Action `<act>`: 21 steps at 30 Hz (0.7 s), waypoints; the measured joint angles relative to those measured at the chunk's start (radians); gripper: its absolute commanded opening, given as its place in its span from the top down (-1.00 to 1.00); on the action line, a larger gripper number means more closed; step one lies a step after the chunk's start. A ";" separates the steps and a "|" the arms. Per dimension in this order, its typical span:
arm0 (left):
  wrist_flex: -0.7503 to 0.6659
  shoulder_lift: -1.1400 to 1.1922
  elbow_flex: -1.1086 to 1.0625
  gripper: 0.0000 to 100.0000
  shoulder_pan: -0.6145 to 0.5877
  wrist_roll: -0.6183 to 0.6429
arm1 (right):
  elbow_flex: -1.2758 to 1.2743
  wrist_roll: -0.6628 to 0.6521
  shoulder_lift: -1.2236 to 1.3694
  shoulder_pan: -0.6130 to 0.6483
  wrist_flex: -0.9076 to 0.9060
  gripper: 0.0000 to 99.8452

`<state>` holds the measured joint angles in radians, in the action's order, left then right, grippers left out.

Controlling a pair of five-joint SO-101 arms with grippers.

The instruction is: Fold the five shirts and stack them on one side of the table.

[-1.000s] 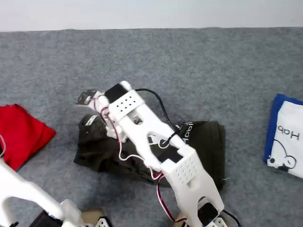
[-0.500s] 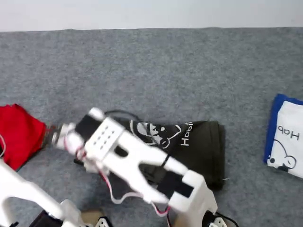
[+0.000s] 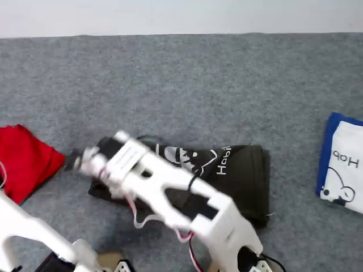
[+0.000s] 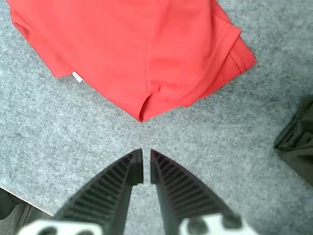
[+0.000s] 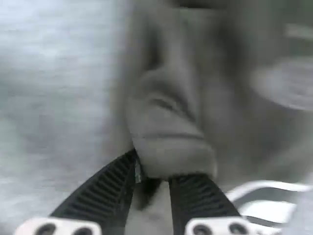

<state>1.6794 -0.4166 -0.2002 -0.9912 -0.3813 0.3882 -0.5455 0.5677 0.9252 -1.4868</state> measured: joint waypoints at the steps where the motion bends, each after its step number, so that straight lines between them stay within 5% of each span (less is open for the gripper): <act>1: 0.000 0.000 0.000 0.93 0.000 0.000 | 0.038 -0.015 0.014 -0.040 0.005 0.86; 7: 0.000 0.000 0.000 0.93 0.000 0.000 | 0.258 -0.046 0.098 -0.144 -0.115 0.86; 11: 0.000 0.000 0.000 0.93 0.000 0.000 | 0.334 -0.037 0.100 -0.095 -0.264 0.86; 21: 0.000 0.000 0.000 0.93 0.000 0.000 | 0.150 0.057 -0.002 0.025 -0.267 0.86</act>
<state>1.6794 -0.4166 -0.2002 -0.9912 -0.3813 0.5386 -0.4887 0.5662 0.9498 -1.7538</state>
